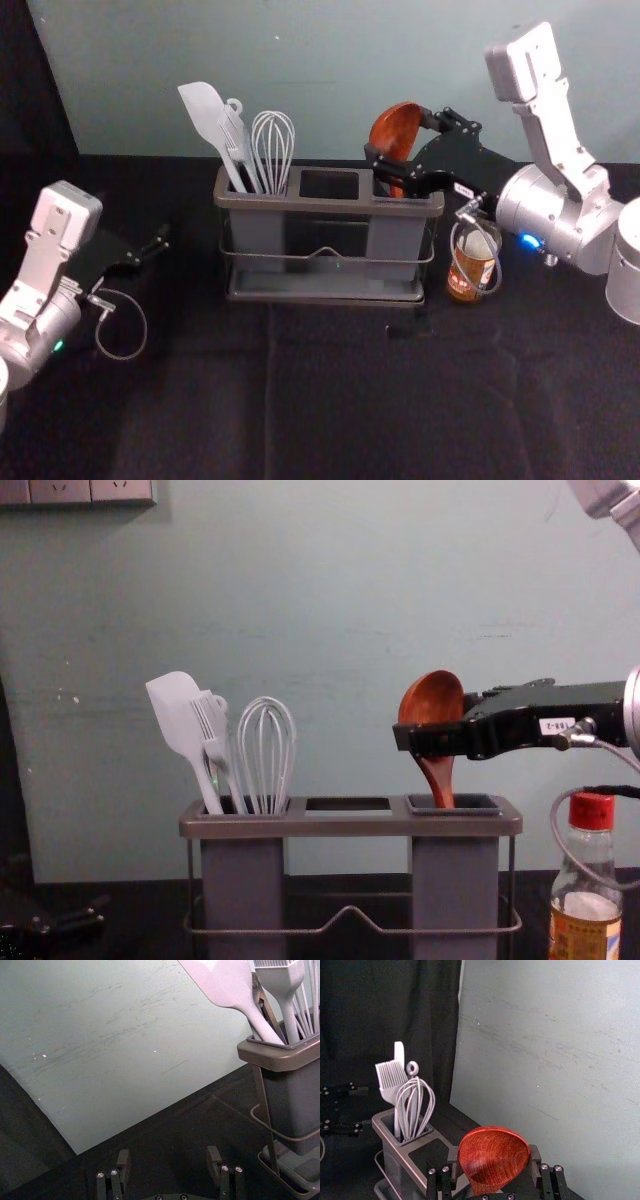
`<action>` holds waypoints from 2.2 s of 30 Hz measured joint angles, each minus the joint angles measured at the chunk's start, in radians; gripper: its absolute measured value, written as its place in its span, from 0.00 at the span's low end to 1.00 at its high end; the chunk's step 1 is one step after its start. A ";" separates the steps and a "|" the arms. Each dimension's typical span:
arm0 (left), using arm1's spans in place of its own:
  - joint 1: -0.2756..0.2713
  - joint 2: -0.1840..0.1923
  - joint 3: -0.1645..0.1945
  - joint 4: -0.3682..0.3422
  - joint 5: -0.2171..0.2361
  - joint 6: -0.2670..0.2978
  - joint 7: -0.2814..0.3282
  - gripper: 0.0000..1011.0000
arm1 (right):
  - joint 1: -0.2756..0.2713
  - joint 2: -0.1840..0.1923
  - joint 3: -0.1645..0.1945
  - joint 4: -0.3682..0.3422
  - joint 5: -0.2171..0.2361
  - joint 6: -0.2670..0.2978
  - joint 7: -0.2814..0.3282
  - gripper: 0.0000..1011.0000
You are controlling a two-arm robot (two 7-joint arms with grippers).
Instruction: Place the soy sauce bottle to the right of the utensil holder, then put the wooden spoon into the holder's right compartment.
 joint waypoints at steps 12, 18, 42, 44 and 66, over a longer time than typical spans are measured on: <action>0.000 0.000 0.000 0.000 0.000 0.000 0.000 0.99 | 0.000 0.008 -0.019 0.013 0.006 -0.007 -0.019 0.83; 0.000 0.000 0.000 0.000 0.000 0.000 0.000 0.99 | 0.000 0.007 -0.019 0.013 0.005 -0.008 -0.020 0.83; 0.000 0.000 0.000 0.000 0.000 0.000 0.000 0.99 | -0.031 0.018 -0.008 -0.067 -0.027 0.009 -0.071 0.99; 0.000 0.000 0.000 0.000 0.000 0.000 0.000 0.99 | -0.041 0.020 -0.001 -0.089 -0.031 0.012 -0.080 0.99; 0.000 0.000 0.000 0.000 0.000 0.000 0.000 0.99 | -0.492 0.068 0.228 -0.355 -0.096 -0.315 -0.203 0.99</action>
